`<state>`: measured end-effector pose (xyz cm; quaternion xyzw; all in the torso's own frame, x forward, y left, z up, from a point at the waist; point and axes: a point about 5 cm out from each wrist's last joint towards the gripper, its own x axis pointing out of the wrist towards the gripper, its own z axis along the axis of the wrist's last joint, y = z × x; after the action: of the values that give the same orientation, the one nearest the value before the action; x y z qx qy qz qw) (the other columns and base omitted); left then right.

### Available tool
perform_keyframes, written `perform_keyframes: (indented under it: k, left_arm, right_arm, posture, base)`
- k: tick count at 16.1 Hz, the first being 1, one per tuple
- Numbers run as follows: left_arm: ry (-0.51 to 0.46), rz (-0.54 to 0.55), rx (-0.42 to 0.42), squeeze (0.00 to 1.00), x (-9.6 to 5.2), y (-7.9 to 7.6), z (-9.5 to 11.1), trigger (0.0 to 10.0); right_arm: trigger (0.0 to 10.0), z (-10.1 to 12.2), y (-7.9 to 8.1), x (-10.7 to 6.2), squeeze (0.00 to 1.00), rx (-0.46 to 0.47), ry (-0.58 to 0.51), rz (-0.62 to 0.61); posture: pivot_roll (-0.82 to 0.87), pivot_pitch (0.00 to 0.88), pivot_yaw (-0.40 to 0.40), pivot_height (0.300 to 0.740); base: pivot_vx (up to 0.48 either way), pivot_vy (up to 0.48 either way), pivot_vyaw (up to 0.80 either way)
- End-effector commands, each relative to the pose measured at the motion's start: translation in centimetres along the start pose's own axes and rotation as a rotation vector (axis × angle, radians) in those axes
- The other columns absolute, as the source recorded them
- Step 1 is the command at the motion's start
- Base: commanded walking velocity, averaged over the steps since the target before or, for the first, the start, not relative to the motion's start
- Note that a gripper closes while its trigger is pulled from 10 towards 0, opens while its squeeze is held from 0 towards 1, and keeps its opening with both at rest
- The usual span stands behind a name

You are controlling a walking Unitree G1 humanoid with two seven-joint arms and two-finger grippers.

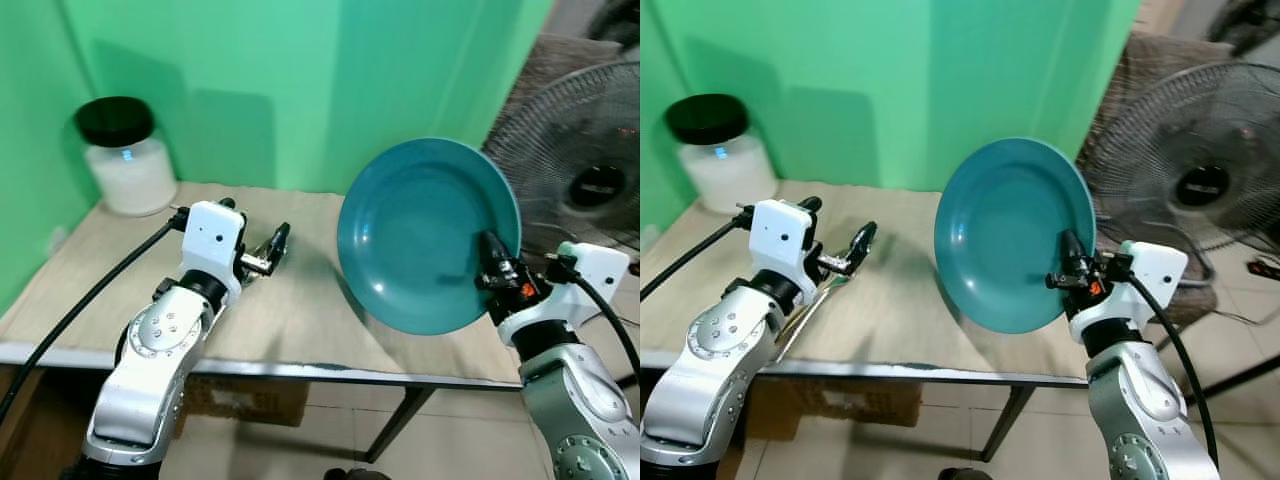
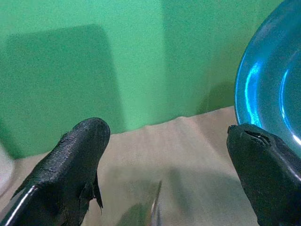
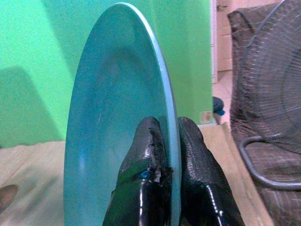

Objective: Setting the table

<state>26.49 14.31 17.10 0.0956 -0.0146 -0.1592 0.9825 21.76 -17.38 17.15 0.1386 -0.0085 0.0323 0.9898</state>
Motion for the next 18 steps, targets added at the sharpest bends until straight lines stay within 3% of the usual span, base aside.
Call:
perform_keyframes:
  k: [1, 5, 7, 18]
  left_arm:
    - [0.005, -0.005, 0.006, 0.00, 0.04, -0.04, 0.04, 10.0]
    - [0.008, 0.013, 0.005, 0.00, 0.02, 0.24, 0.03, 10.0]
    - [0.016, 0.072, -0.020, 0.00, -0.17, 0.70, -0.41, 10.0]
    - [0.009, 0.040, -0.019, 0.00, -0.14, 0.18, -0.22, 10.0]
  right_arm:
    - [10.0, 0.42, -0.07, 0.08, 0.00, -0.025, -0.011, -0.004]
    - [10.0, 0.32, -0.25, -0.10, 0.00, -0.018, -0.002, -0.006]
    - [10.0, 0.58, -0.41, -0.22, 0.00, -0.016, -0.020, -0.025]
    - [10.0, 0.27, -0.41, -0.45, 0.00, -0.040, 0.000, -0.033]
  posture:
    - [0.05, 0.000, -0.077, 0.740]
    - [0.05, 0.000, -0.075, 0.740]
    - [0.04, 0.000, -0.073, 0.740]
    - [0.04, 0.000, -0.069, 0.740]
  base:
    - [0.000, 0.000, -0.80]
    - [0.000, 0.000, -0.79]
    - [0.000, 0.000, -0.78]
    - [0.000, 0.000, -0.79]
